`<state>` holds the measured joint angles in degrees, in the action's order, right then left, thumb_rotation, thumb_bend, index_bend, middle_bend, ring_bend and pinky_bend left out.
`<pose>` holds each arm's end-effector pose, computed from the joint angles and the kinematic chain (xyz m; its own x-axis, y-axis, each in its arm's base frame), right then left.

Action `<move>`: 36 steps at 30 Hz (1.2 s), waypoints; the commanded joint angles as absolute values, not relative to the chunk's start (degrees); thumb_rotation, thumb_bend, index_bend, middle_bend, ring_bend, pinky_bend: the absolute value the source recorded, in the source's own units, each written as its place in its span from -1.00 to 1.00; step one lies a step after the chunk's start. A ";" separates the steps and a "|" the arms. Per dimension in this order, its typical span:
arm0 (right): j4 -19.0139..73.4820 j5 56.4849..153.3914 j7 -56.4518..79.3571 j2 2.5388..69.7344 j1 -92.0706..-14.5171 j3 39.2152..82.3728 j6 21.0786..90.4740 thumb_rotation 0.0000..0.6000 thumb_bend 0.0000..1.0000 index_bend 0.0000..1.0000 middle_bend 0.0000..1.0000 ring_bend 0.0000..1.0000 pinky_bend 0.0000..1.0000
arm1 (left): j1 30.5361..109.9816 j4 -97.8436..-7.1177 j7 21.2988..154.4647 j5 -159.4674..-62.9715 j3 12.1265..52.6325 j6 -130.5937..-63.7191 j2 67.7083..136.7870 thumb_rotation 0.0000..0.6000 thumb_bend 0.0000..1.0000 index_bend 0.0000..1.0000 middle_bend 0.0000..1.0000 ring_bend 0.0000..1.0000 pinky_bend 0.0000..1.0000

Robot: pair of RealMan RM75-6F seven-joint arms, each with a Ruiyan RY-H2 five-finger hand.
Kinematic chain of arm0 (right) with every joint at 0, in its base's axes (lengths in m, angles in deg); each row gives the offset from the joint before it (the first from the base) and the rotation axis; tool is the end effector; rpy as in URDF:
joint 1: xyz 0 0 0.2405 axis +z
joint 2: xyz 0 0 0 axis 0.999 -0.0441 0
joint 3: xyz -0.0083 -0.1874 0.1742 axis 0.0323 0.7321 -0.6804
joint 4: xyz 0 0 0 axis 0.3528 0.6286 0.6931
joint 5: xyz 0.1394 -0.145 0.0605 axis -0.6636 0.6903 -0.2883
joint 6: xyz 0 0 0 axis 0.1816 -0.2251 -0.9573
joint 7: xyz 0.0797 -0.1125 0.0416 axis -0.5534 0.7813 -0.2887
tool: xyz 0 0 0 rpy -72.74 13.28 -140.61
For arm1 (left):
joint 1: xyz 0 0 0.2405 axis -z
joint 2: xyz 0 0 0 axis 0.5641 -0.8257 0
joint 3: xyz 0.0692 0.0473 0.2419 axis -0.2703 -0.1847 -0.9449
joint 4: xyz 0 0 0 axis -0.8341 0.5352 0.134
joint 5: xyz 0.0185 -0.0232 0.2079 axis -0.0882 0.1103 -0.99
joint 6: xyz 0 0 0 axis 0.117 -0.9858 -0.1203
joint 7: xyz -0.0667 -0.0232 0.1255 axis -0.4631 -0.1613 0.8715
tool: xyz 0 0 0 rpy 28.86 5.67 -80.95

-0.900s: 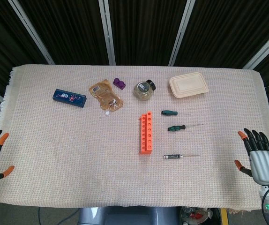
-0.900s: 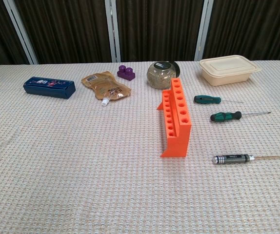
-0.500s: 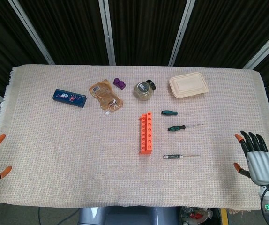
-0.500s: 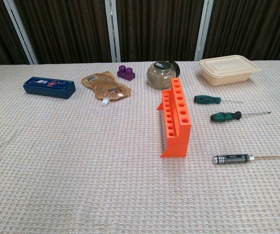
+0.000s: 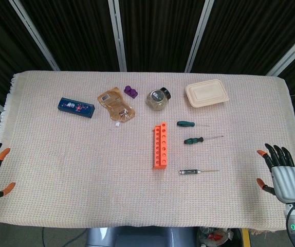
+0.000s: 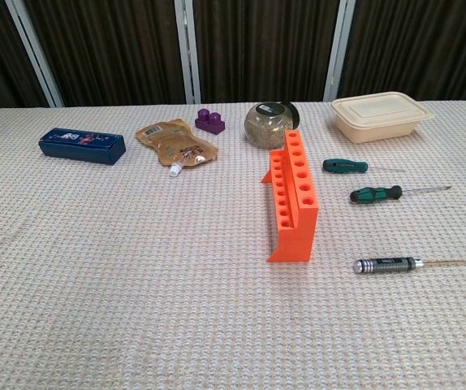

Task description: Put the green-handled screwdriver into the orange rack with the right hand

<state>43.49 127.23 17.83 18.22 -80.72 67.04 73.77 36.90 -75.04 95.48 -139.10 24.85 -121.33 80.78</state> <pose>-0.3123 -0.1958 0.1516 0.4787 -0.0207 0.8778 -0.8779 -0.0244 0.4782 -0.3041 0.1602 0.1678 0.5182 -0.0058 0.8553 0.8550 -0.0240 -0.5181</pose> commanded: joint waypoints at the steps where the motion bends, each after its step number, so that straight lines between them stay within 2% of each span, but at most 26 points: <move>1: 43.26 127.12 17.67 18.28 -80.45 67.11 73.14 1.00 -0.61 -0.60 -0.89 -1.00 -0.91 | 37.12 -75.13 95.60 -138.75 25.01 -120.93 80.75 1.00 -0.69 -0.75 -0.99 -1.00 -1.00; 8: 43.22 127.67 17.45 18.67 -79.33 66.48 72.72 1.00 -0.52 -0.45 -0.84 -1.00 -0.91 | 37.36 -74.92 95.47 -138.63 25.30 -120.80 80.82 1.00 -0.69 -0.75 -0.98 -1.00 -1.00; 15: 43.78 127.87 18.51 18.92 -74.68 64.64 67.97 1.00 -0.50 -0.26 -0.74 -1.00 -0.91 | 37.94 -74.80 95.50 -139.78 25.10 -120.40 81.03 1.00 -0.68 -0.75 -0.99 -1.00 -1.00; 26: 48.44 121.58 25.11 18.94 -65.25 60.90 55.33 1.00 -0.55 -0.26 -0.72 -1.00 -0.91 | 38.26 -75.06 95.87 -139.50 25.79 -120.70 79.97 1.00 -0.68 -0.76 -1.00 -1.00 -1.00; 30: 49.29 117.24 31.76 20.06 -60.99 59.40 50.78 1.00 -0.55 -0.27 -0.73 -1.00 -0.91 | 38.41 -75.27 96.25 -139.91 26.17 -121.33 79.51 1.00 -0.68 -0.75 -1.00 -1.00 -1.00; 36: 49.18 109.01 43.24 23.50 -55.97 58.56 47.50 1.00 -0.56 -0.30 -0.79 -1.00 -0.99 | 38.89 -75.22 96.42 -139.55 26.66 -120.99 79.23 1.00 -0.69 -0.75 -1.00 -1.00 -1.00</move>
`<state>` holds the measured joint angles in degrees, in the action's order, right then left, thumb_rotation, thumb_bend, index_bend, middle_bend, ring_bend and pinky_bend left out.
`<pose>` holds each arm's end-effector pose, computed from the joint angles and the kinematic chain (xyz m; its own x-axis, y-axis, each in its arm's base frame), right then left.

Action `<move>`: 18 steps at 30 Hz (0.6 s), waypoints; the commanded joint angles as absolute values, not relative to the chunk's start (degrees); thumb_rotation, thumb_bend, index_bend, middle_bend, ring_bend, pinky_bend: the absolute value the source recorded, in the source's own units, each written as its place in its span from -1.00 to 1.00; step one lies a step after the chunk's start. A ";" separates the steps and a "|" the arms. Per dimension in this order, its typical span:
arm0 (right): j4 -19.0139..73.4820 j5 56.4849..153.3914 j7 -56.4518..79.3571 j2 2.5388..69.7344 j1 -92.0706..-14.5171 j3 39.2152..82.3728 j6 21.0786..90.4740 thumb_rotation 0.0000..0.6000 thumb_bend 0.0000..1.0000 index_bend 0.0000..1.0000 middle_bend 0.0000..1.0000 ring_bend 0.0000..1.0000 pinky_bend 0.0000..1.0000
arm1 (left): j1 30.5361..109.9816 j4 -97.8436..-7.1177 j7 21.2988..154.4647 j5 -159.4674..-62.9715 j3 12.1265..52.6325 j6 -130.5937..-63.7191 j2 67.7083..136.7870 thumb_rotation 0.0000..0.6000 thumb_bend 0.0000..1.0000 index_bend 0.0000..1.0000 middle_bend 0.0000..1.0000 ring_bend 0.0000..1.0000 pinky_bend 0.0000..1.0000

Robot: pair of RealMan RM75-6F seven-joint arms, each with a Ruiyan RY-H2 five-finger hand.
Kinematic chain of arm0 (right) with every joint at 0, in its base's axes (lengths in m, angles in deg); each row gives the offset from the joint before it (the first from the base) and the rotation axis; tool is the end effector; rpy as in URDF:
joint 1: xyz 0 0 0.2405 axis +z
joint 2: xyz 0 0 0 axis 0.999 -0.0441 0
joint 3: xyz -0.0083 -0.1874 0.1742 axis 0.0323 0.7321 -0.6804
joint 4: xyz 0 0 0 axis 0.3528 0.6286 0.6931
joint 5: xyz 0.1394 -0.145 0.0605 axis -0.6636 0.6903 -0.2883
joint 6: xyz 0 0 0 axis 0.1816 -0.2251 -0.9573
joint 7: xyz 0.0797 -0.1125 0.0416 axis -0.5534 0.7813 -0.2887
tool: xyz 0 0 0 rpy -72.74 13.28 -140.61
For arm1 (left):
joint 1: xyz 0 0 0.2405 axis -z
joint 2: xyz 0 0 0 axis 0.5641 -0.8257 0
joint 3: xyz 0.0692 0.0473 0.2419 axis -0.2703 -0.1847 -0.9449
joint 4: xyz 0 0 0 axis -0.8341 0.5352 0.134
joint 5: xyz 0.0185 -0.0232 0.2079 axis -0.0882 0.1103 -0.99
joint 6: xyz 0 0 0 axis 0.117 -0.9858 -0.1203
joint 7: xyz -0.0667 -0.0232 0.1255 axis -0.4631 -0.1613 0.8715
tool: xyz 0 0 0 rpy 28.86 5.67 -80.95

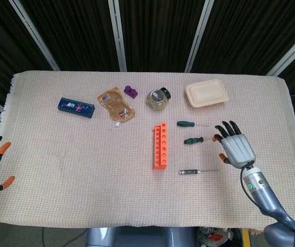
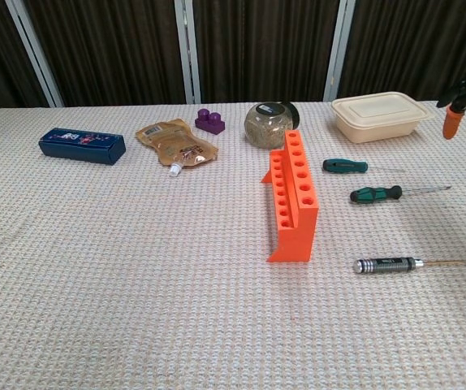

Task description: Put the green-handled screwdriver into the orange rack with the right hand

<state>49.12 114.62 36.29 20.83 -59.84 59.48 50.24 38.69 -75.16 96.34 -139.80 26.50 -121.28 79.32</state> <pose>-0.2209 -0.3101 0.0991 0.6092 -0.1384 0.7808 -0.7818 -0.2696 0.5622 -0.2961 0.1755 0.1785 0.5482 -0.0540 0.8346 0.8326 -0.0598 -0.5507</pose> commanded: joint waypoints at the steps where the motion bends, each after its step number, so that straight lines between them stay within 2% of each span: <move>1: 48.87 108.01 44.71 24.20 -55.25 58.55 47.29 1.00 -0.56 -0.31 -0.81 -1.00 -1.00 | 39.00 -75.27 96.38 -139.46 26.72 -120.83 79.17 1.00 -0.69 -0.75 -1.00 -1.00 -1.00; 12: 44.17 99.99 55.74 30.81 -49.23 59.06 46.86 1.00 -0.53 -0.34 -0.87 -1.00 -1.00 | 39.77 -75.59 96.45 -139.15 27.26 -120.25 78.73 1.00 -0.69 -0.74 -1.00 -1.00 -1.00; 18: 38.67 92.57 65.00 36.43 -44.16 59.36 46.88 1.00 -0.48 -0.28 -0.86 -1.00 -1.00 | 40.18 -74.95 95.88 -138.20 27.39 -119.26 79.01 1.00 -0.68 -0.74 -1.00 -1.00 -1.00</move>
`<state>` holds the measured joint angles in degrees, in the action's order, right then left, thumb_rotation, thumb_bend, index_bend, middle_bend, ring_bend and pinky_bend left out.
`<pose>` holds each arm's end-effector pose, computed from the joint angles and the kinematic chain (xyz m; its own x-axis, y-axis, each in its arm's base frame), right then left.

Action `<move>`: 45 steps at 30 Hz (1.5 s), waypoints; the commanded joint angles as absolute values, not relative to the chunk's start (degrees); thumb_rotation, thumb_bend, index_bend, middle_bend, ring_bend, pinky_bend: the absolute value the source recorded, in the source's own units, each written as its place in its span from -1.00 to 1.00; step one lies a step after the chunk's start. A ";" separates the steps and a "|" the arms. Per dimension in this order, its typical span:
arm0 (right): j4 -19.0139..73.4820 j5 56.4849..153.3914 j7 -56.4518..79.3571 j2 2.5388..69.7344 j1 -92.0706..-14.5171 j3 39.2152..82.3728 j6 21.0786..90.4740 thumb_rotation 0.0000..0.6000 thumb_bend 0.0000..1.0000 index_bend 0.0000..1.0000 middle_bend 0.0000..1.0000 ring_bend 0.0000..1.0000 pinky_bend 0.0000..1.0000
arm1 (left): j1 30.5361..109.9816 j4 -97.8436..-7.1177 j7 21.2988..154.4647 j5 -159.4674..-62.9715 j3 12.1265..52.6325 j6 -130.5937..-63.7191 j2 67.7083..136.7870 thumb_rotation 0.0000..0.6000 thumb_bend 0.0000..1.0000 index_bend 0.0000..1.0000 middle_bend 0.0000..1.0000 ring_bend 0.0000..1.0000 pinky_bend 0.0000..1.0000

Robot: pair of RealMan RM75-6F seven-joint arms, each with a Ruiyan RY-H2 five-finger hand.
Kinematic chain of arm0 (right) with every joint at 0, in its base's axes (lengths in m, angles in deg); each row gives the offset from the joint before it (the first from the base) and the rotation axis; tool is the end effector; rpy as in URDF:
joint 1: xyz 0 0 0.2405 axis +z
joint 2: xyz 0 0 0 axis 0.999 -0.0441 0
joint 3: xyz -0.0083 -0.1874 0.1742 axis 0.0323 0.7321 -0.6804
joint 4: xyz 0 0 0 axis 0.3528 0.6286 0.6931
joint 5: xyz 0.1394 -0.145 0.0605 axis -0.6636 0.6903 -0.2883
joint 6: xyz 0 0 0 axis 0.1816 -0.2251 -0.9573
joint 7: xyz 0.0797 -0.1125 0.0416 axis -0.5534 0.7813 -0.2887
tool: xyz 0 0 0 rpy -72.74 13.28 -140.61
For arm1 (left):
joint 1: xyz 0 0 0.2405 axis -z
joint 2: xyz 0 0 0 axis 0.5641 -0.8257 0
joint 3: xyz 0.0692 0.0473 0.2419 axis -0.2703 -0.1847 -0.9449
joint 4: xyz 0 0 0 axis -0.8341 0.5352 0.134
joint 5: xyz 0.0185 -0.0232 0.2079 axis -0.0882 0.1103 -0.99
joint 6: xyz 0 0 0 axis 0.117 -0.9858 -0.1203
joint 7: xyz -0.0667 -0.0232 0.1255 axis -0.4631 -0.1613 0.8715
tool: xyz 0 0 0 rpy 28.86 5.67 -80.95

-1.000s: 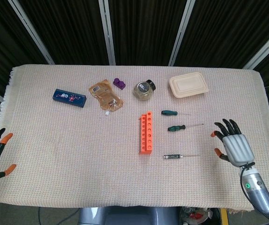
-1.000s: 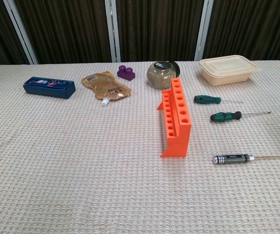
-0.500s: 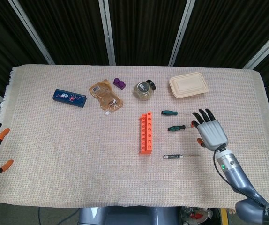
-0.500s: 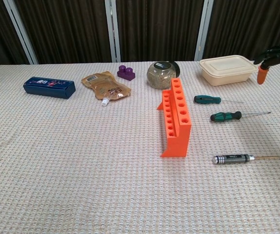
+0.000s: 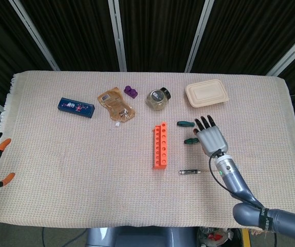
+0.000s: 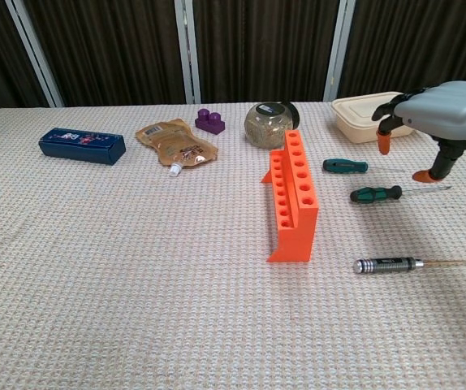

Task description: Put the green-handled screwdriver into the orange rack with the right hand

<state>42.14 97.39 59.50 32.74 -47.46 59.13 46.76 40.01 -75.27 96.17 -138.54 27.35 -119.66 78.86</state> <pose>-0.1826 -0.3556 0.0366 0.7707 -0.1464 0.6202 -0.6316 -0.3047 0.7129 -0.2952 0.1857 0.1804 0.5499 -0.0504 0.8337 0.8315 -0.0608 -0.5522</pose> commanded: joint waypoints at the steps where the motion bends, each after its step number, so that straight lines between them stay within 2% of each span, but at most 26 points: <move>1: 38.31 91.52 66.02 36.92 -43.63 59.45 47.01 1.00 -0.48 -0.27 -0.86 -1.00 -1.00 | 40.23 -74.82 95.81 -138.16 27.41 -119.21 79.08 1.00 -0.68 -0.74 -1.00 -1.00 -1.00; 15: 33.14 81.22 74.75 42.46 -37.77 61.71 47.42 1.00 -0.45 -0.23 -0.85 -1.00 -1.00 | 40.78 -73.18 94.18 -137.31 27.50 -118.27 79.73 1.00 -0.68 -0.73 -1.00 -1.00 -1.00; 45: 24.37 74.85 74.26 48.03 -34.34 64.21 45.23 1.00 -0.45 -0.12 -0.82 -1.00 -1.00 | 40.81 -72.05 92.23 -136.62 27.15 -117.75 79.62 1.00 -0.68 -0.75 -1.00 -1.00 -1.00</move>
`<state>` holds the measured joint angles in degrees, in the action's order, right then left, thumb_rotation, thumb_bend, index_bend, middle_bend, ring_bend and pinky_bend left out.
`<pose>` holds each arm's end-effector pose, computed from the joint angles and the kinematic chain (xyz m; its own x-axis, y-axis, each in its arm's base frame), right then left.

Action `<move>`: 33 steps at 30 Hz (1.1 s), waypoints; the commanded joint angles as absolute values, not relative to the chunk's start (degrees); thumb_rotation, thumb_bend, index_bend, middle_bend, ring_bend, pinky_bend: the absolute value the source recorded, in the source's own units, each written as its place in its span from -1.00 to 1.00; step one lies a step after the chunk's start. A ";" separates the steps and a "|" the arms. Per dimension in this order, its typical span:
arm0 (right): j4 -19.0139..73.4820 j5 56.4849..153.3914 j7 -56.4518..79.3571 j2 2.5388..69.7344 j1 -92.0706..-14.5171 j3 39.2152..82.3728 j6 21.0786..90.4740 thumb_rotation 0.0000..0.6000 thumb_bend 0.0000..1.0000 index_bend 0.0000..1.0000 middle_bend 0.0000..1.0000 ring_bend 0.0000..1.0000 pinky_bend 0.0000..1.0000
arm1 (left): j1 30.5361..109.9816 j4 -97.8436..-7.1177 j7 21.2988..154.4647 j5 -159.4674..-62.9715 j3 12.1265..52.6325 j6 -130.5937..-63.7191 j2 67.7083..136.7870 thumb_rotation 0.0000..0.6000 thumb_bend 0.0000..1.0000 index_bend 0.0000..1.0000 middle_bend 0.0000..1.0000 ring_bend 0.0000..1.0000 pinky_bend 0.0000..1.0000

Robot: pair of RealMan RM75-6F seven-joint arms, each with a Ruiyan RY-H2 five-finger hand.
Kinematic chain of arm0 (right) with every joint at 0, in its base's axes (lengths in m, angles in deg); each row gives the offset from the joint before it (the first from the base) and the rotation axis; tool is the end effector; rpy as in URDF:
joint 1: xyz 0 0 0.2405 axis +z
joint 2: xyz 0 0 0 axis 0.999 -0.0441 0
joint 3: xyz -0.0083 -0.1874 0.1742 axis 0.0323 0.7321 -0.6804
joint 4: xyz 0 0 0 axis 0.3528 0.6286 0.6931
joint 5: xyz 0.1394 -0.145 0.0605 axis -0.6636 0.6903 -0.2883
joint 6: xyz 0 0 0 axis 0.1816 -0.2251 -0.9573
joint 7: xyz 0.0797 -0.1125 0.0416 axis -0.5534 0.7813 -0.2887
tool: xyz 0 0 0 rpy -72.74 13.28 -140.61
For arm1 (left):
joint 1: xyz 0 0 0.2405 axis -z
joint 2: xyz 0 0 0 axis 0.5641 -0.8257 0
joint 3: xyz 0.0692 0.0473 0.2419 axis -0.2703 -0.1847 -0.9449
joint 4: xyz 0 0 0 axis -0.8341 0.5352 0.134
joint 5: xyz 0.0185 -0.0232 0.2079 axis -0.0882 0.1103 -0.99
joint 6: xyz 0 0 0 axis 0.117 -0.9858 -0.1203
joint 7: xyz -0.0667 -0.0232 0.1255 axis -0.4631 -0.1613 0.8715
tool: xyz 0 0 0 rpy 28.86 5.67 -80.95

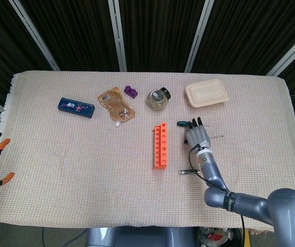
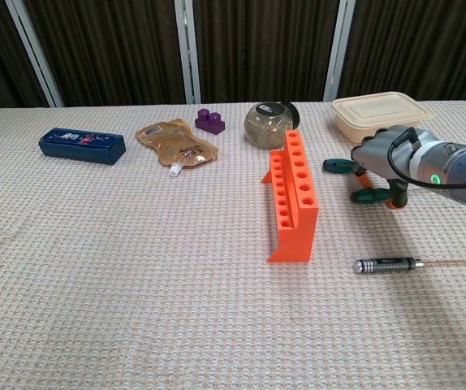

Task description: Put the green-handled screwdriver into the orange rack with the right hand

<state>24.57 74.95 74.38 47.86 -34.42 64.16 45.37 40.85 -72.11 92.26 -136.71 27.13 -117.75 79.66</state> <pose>-0.1779 -0.3900 -0.0377 0.8669 -0.2636 0.4230 -0.4880 -0.2759 0.8281 -0.3089 0.1908 0.1787 0.5272 -0.0175 0.8496 0.8485 -0.0427 -0.5274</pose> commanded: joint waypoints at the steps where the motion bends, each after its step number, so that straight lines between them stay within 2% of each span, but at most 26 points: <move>1: 24.18 74.79 74.10 48.18 -34.31 64.24 45.11 1.00 -0.45 -0.11 -0.81 -1.00 -1.00 | 40.77 -72.01 92.20 -136.55 27.14 -117.78 79.59 1.00 -0.69 -0.75 -1.00 -1.00 -1.00; 11: 22.49 74.75 72.33 49.15 -33.77 64.23 44.57 1.00 -0.46 -0.04 -0.77 -1.00 -1.00 | 40.71 -71.56 91.75 -136.11 27.07 -117.57 79.76 1.00 -0.68 -0.75 -1.00 -1.00 -1.00; 23: 24.57 75.83 69.59 47.81 -33.86 63.55 45.68 1.00 -0.46 0.19 -0.59 -1.00 -1.00 | 41.08 -70.93 91.29 -135.95 27.19 -117.15 80.03 1.00 -0.68 -0.75 -1.00 -1.00 -1.00; 29: 34.02 76.24 63.07 40.88 -35.60 60.70 45.69 1.00 -0.46 0.23 -0.56 -1.00 -1.00 | 41.16 -70.84 90.87 -135.94 27.30 -117.22 80.01 1.00 -0.69 -0.75 -1.00 -1.00 -1.00; 33: 43.11 75.55 55.52 32.49 -37.80 57.52 43.46 1.00 -0.46 0.23 -0.56 -1.00 -1.00 | 41.46 -71.10 91.06 -136.41 27.10 -116.88 80.09 1.00 -0.69 -0.75 -1.00 -1.00 -1.00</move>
<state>36.95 75.85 60.97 38.47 -35.90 60.14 45.08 41.41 -71.05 91.03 -136.36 27.14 -116.93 80.06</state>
